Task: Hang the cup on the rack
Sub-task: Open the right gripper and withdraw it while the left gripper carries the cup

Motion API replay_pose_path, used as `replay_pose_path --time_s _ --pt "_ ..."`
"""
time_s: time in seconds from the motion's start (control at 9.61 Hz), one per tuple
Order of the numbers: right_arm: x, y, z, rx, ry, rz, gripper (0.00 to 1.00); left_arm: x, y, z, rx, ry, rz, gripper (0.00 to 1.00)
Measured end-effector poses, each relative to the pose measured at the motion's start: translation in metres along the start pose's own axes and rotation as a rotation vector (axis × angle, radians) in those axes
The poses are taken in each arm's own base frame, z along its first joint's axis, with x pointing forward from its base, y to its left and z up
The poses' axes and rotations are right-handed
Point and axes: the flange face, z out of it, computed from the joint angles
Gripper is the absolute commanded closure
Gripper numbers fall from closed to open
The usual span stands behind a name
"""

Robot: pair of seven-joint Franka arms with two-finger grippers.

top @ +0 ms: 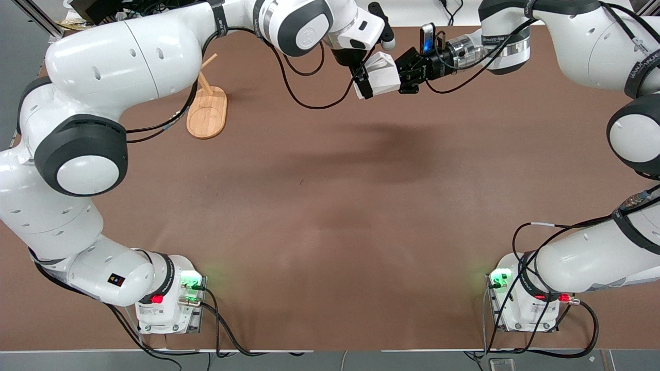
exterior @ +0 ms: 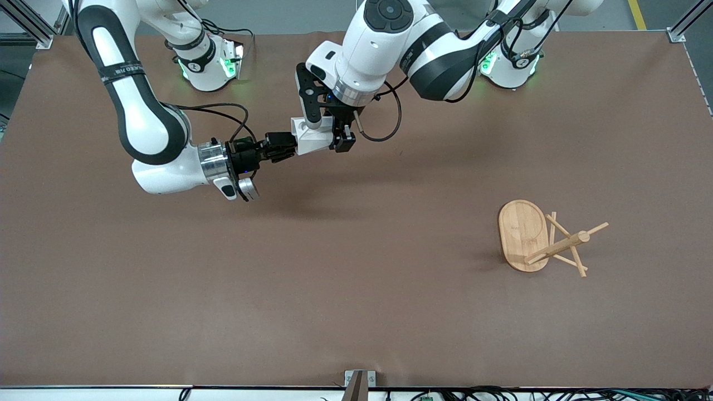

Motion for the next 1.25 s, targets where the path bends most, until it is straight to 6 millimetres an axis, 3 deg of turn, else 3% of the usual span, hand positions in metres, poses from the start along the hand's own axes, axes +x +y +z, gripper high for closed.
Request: replay_pose_path --time_s 0.21,0.42,0.62,0.83,1.04,1.25 --pt "-0.002 -0.011 -0.006 -0.003 0.006 -0.003 0.00 -0.001 -0.004 -0.001 0.005 0.000 0.000 0.87" --pt "-0.007 -0.017 -0.037 -0.111 0.003 -0.026 0.00 -0.003 -0.007 -0.001 0.031 -0.012 0.013 0.90" --pt "-0.013 -0.030 -0.102 -0.298 0.015 -0.035 0.00 -0.006 -0.015 -0.003 0.041 -0.015 0.004 0.90" --pt "-0.018 -0.065 -0.167 -0.563 0.038 -0.016 0.00 -0.013 -0.029 -0.006 0.048 -0.015 -0.019 0.90" --pt "-0.027 -0.098 -0.219 -0.853 0.090 -0.006 0.00 -0.027 -0.054 -0.012 0.061 -0.013 -0.060 0.90" --pt "-0.030 -0.108 -0.256 -1.155 0.150 0.052 0.00 -0.050 -0.091 -0.021 0.074 -0.020 -0.121 0.93"
